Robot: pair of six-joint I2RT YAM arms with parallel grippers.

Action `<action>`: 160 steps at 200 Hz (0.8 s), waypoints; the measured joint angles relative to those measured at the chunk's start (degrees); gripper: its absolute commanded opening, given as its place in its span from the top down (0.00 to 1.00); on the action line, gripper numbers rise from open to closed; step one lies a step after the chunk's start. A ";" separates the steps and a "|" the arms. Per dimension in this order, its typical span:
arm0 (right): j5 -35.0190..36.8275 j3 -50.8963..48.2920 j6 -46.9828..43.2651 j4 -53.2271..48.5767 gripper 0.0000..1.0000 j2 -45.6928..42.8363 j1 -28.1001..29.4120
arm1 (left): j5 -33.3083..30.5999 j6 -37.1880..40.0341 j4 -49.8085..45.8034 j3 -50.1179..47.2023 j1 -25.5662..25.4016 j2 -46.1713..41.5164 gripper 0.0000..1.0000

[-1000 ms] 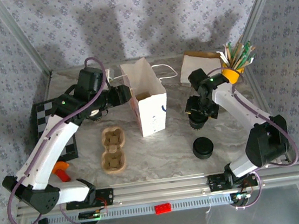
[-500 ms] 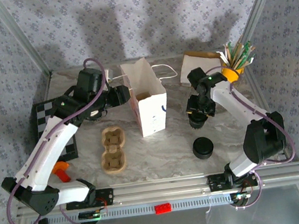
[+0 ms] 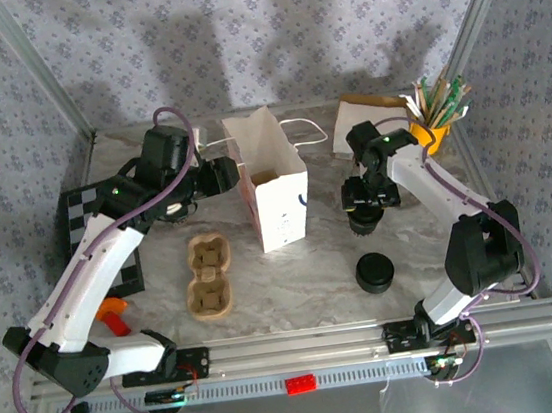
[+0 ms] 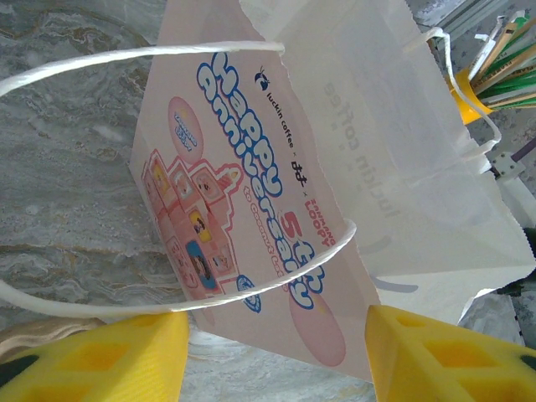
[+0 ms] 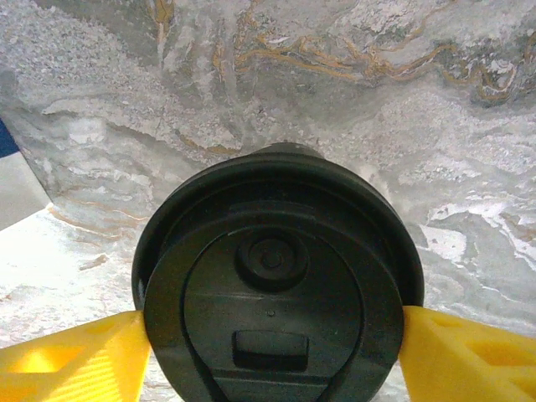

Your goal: Pack the takeout coffee

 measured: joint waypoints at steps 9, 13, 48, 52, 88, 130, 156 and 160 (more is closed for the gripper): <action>0.37 0.02 -0.35 -0.13 0.16 0.02 0.00 | 0.00 0.00 0.00 0.00 0.00 0.02 0.42; 0.70 0.02 -0.35 -0.20 0.16 0.02 0.00 | 0.00 0.00 0.00 0.00 0.00 0.04 0.42; 3.43 0.13 2.12 -1.25 0.13 -0.17 0.44 | -0.02 0.00 0.00 0.00 0.00 0.04 0.42; 3.61 0.13 2.34 -1.27 0.12 -0.22 0.55 | -0.02 0.00 0.00 0.00 0.00 0.04 0.42; 4.35 0.13 7.96 -0.94 0.12 -1.38 2.12 | -0.02 0.00 0.00 0.00 0.00 0.11 0.42; 4.15 0.09 11.56 -0.31 0.13 -1.57 2.21 | -0.02 0.00 0.00 0.00 0.00 0.15 0.42; 3.67 -0.17 12.48 0.17 0.15 -1.36 2.10 | -0.02 0.00 0.00 0.00 0.00 0.15 0.42; 3.72 -0.20 12.59 0.24 0.15 -1.27 2.10 | -0.04 0.00 0.00 0.00 0.00 0.15 0.42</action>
